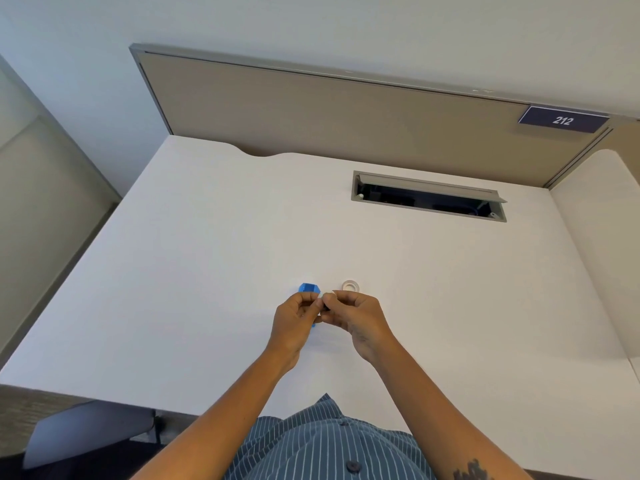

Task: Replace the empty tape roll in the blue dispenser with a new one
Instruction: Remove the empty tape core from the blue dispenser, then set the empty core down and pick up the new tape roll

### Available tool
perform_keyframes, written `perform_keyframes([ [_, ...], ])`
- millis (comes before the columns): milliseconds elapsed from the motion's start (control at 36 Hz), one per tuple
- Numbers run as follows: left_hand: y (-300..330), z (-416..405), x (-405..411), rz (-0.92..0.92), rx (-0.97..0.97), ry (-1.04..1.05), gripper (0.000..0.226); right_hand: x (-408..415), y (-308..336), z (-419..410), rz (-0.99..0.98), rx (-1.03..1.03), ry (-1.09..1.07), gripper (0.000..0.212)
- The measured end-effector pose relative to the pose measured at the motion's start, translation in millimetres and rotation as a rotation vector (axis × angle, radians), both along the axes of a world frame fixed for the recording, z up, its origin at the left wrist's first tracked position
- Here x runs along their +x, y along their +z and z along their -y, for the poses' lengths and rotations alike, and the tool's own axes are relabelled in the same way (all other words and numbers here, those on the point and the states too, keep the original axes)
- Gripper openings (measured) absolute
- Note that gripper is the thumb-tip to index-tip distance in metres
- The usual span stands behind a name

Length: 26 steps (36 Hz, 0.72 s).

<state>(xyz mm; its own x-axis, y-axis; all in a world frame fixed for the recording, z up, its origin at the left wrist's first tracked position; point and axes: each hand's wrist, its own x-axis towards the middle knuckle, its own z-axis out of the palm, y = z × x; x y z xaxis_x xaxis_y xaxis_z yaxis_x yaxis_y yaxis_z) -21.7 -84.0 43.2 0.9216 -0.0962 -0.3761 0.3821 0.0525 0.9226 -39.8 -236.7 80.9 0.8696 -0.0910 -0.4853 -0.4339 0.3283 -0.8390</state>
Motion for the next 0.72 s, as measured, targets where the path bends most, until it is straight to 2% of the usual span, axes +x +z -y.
perform_keyframes([
  [444, -3, -2, 12, -0.003, 0.065, 0.078, 0.013, 2, -9, 4, 0.004, -0.062, 0.056, 0.030],
  [611, -2, 3, 28, 0.022, 0.142, 0.032, 0.004, 3, -11, 8, -0.008, -0.085, -0.020, 0.035],
  [722, -2, 6, 40, 0.049, 0.207, -0.017, 0.006, 6, -14, 12, -0.029, -0.095, -0.092, 0.038],
])
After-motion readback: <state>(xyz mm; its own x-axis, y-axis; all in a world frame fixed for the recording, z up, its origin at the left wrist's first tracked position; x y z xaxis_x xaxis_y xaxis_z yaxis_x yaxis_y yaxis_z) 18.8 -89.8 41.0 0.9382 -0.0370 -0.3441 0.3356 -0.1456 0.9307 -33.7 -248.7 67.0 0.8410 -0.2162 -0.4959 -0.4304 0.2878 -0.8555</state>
